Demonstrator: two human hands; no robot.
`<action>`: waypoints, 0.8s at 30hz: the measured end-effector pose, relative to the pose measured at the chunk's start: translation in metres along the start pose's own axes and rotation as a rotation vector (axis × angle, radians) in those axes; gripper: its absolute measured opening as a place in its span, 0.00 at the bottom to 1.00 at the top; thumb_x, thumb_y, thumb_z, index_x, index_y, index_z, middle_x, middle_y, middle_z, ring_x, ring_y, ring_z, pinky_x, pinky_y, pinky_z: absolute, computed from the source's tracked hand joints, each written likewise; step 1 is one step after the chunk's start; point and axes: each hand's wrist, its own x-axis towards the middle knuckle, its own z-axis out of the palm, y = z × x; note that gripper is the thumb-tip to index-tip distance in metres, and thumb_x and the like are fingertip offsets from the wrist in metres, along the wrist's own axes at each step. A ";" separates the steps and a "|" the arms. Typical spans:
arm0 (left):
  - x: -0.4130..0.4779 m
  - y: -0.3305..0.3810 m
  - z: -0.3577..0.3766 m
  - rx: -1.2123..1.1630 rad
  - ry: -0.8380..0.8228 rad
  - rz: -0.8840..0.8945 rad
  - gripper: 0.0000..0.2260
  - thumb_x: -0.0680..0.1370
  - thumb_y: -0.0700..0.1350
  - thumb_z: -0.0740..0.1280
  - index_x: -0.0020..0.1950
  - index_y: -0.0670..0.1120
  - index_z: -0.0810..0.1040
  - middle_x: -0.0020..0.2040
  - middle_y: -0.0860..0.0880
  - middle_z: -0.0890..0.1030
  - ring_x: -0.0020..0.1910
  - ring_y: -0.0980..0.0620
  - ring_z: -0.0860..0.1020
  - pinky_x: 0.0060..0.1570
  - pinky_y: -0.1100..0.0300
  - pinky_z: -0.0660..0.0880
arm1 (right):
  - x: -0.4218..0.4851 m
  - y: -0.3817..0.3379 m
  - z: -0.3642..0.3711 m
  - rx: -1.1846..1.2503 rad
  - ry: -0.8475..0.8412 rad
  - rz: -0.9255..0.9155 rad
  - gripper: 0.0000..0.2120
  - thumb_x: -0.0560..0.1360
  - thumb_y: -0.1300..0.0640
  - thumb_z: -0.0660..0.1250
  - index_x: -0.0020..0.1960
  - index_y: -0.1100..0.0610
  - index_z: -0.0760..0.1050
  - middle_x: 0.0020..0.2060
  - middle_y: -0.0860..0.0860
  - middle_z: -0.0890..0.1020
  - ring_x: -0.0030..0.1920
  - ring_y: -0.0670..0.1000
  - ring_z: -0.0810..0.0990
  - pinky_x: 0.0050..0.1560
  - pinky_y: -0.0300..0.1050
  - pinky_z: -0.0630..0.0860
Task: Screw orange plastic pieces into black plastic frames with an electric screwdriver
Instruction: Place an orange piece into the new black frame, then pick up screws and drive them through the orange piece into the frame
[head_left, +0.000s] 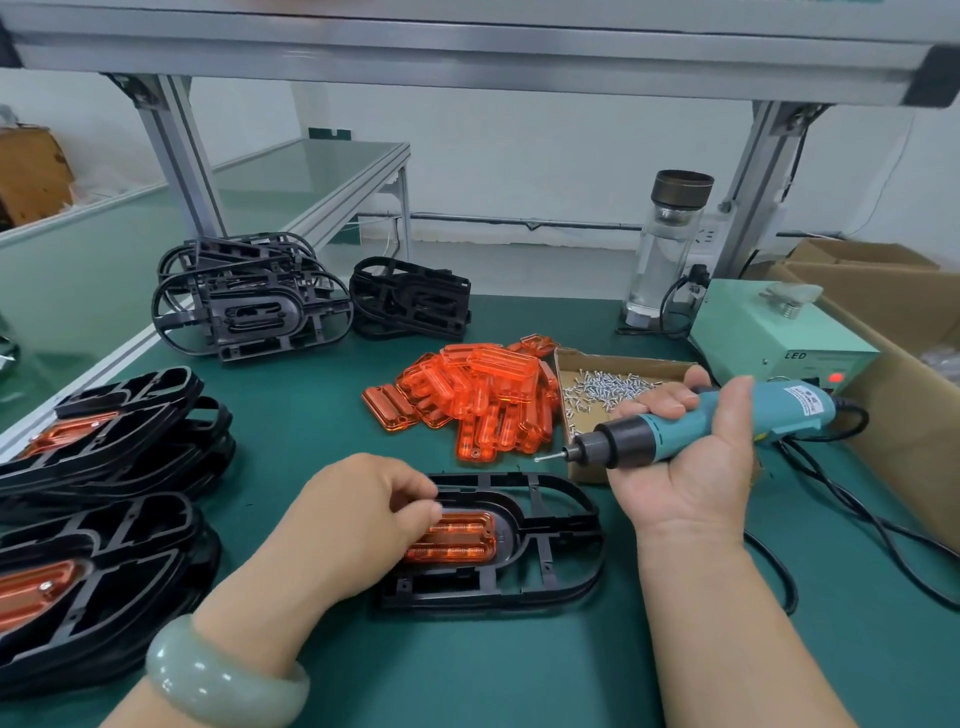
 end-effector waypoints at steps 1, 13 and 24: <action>0.004 0.005 0.000 0.004 0.058 0.041 0.05 0.74 0.53 0.69 0.48 0.59 0.81 0.36 0.63 0.77 0.37 0.66 0.74 0.37 0.73 0.65 | 0.000 -0.001 0.000 0.002 -0.002 -0.002 0.12 0.68 0.44 0.66 0.43 0.52 0.72 0.28 0.43 0.71 0.25 0.42 0.71 0.31 0.34 0.71; 0.104 0.116 0.032 0.171 -0.037 0.534 0.11 0.77 0.45 0.64 0.57 0.51 0.81 0.55 0.49 0.82 0.55 0.49 0.78 0.55 0.58 0.72 | 0.007 -0.013 0.000 0.023 -0.012 -0.036 0.10 0.71 0.46 0.65 0.44 0.52 0.72 0.27 0.43 0.69 0.24 0.41 0.69 0.30 0.34 0.69; 0.120 0.134 0.058 0.578 -0.095 0.563 0.07 0.75 0.39 0.61 0.38 0.47 0.71 0.42 0.44 0.79 0.41 0.43 0.74 0.39 0.55 0.67 | 0.007 -0.014 -0.002 0.059 -0.023 -0.008 0.10 0.72 0.46 0.64 0.44 0.52 0.73 0.27 0.43 0.70 0.23 0.41 0.70 0.29 0.34 0.70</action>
